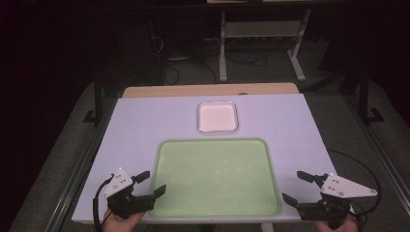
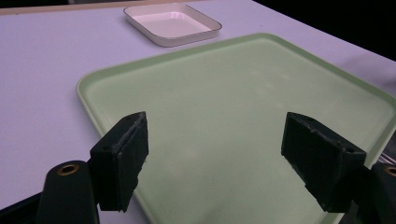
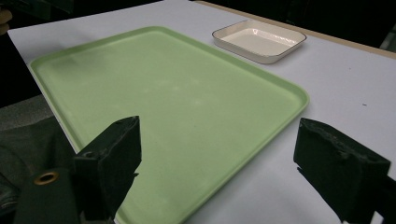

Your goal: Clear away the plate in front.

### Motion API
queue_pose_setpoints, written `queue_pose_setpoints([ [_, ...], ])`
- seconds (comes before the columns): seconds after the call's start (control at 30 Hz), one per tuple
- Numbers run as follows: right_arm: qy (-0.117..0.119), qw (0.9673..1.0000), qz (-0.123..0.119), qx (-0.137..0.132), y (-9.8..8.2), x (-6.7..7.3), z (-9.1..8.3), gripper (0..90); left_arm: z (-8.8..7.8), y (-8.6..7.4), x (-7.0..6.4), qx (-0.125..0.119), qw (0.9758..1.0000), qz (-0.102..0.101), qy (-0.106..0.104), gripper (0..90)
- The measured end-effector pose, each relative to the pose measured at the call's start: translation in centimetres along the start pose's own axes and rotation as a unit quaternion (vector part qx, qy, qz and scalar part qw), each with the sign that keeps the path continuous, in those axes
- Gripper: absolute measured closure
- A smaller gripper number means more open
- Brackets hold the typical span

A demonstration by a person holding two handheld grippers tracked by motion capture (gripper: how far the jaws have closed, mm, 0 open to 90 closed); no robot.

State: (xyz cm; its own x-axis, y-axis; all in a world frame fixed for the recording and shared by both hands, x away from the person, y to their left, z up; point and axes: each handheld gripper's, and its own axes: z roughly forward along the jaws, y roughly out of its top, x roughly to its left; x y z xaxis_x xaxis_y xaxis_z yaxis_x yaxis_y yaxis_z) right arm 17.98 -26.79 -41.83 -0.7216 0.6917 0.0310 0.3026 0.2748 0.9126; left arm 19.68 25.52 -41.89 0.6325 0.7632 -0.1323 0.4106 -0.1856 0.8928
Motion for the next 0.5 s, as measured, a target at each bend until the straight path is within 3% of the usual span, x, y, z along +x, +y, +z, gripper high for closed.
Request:
queue_pose_setpoints([
  [0.5,0.001,1.0,0.001,-0.002,0.06,-0.04,0.06,14.3,-0.08,-0.14,0.54,0.004,1.0,-0.007,0.003,23.1],
])
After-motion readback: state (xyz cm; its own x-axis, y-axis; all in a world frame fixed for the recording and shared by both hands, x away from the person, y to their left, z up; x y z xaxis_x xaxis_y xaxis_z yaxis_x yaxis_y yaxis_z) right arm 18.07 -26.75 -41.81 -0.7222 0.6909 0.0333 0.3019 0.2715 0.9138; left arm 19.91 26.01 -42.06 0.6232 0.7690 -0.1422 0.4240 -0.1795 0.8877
